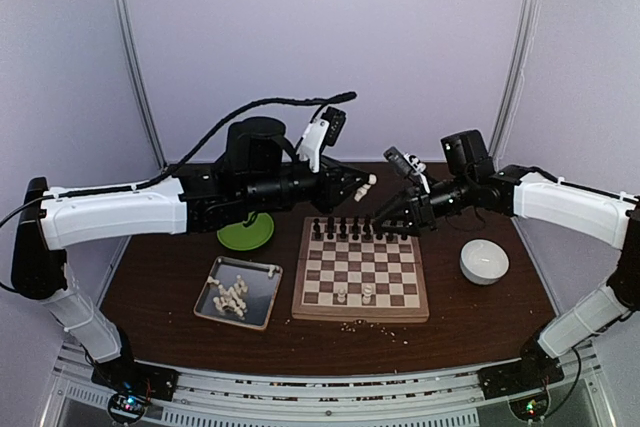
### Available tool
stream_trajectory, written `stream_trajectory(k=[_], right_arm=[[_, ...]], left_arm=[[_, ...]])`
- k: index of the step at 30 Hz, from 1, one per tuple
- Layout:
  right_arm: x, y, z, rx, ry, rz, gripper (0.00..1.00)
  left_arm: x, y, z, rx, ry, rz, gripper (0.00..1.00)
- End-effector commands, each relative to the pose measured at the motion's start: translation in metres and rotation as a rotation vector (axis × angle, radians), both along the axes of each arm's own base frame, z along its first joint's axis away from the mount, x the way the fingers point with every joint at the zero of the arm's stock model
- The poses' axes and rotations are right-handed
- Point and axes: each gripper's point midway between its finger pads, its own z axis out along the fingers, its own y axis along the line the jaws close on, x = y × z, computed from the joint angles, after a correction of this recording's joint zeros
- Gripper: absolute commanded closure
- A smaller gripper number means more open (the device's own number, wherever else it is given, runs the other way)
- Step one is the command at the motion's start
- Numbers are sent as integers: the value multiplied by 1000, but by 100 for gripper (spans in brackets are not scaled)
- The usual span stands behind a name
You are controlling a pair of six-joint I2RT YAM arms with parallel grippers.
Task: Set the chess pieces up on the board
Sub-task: Pick up the king from the chess pile.
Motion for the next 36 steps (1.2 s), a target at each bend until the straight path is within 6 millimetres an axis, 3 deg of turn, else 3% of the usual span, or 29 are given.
stream_trajectory(k=[1,7,11,18,22,28,36], right_arm=[[30,11,37,97,-165,-76,33],[38,20,73,224,-160,-83,33],[35,23,86,277,-143,-64,33],[18,30,84,288,-132,2,37],[17,32,84,287,-120,4,43],[20,35,77,277,-100,-5,42],[22,35,67,261,-73,-16,58]], left_arm=[[-3,-3,29,-175,40,-45,96],[-1,-2,32,-225,60,-62,96],[-1,0,31,-231,66,-61,96],[3,1,28,-242,82,-61,96],[3,2,28,-250,81,-63,96],[2,5,30,-262,74,-59,96],[3,8,30,-263,66,-45,96]])
